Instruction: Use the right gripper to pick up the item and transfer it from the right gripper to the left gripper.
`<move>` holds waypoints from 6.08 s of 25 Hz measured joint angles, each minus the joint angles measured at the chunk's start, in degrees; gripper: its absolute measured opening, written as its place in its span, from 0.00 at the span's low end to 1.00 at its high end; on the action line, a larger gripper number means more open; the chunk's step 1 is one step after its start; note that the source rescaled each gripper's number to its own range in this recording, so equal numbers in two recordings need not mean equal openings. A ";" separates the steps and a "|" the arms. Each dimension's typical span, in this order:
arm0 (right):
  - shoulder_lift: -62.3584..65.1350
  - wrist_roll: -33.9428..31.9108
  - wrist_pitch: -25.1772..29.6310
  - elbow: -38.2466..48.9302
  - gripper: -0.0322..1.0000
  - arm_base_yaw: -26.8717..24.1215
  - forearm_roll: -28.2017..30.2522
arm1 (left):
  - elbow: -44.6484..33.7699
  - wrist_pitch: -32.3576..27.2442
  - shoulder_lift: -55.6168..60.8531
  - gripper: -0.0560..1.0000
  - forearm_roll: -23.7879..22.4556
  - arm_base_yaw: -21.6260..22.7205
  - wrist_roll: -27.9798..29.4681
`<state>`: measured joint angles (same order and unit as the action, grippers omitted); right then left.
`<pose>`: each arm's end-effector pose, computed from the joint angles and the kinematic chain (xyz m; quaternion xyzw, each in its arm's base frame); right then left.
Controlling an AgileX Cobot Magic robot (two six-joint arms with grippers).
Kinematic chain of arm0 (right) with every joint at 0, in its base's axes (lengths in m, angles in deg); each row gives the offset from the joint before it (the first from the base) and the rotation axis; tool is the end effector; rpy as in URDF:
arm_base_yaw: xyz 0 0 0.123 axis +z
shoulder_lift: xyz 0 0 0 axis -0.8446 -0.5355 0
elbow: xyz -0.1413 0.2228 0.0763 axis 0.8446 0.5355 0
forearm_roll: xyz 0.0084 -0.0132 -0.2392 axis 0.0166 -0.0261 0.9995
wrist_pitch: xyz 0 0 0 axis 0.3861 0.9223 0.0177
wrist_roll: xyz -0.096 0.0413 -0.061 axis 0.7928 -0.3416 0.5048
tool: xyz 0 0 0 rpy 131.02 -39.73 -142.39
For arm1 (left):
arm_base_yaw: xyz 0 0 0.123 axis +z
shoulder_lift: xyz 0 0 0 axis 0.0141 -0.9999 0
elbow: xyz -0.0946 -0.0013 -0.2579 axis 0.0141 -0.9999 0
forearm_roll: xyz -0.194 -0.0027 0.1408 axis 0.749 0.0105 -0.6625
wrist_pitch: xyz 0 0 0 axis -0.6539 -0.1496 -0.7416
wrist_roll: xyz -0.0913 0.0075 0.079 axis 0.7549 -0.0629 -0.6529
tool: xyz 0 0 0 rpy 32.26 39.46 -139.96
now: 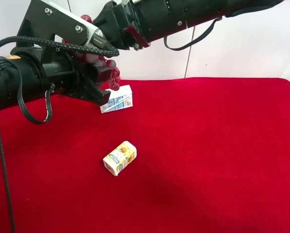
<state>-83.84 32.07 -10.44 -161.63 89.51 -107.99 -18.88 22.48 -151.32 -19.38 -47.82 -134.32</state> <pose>0.2580 0.2615 0.3132 -0.4476 0.6968 0.4225 0.3684 0.2259 -0.1715 0.2535 0.2466 0.7652 -0.0463 0.5929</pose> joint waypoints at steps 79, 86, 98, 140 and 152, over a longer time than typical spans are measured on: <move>91.99 -79.35 13.18 45.46 1.00 -18.41 75.99 | 0.69 -2.08 -0.32 0.06 36.93 -0.32 -32.03; 91.99 -79.35 13.18 45.46 1.00 -29.38 75.99 | 4.78 0.00 -1.98 0.06 37.00 1.88 -38.84; 91.99 -79.35 13.18 45.46 1.00 -32.06 75.99 | 7.25 -2.37 -13.33 0.06 37.04 23.29 -45.53; 91.99 -79.35 13.18 45.46 1.00 -32.06 75.99 | 7.25 -12.89 -23.85 1.00 36.80 29.87 -44.90; 91.99 -79.35 13.18 45.46 1.00 -32.06 75.99 | 5.63 -5.11 -4.17 1.00 36.80 21.72 -43.28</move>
<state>8.15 -47.29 2.74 -116.17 57.45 -32.00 -13.25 17.37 -155.50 17.43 -26.09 -177.61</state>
